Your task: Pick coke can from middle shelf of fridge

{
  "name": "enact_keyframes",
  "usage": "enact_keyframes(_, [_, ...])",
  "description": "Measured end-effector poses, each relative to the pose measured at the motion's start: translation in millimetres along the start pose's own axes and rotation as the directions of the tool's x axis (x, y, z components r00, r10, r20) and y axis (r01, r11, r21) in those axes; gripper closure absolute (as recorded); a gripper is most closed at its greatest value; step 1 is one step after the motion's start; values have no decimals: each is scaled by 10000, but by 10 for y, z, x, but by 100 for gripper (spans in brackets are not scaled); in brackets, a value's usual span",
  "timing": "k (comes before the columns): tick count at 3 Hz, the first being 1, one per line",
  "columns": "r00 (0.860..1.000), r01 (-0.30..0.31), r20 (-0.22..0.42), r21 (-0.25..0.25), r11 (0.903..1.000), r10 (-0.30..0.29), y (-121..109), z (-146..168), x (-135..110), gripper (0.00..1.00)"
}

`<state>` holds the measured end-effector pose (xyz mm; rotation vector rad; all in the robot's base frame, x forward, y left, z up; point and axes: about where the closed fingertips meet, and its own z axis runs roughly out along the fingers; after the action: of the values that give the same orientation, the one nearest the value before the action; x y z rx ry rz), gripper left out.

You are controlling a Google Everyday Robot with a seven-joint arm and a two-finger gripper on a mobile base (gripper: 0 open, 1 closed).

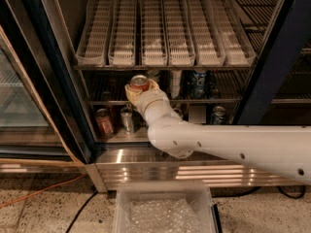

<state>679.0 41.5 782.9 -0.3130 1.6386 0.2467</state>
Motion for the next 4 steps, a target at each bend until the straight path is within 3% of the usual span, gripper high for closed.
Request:
enact_keyframes(1, [9999,31,133,-152,9999,-29,57,-100,-38,100])
enact_keyframes(2, [9983,271,527,-437,9987,-248,4,-783,61,100])
enact_keyframes(3, [9982,286,532,-438,9986,-263,5,-782,58,100])
enact_keyframes(4, [9993,-119,341,-971,9952,153,1,-861,84,100])
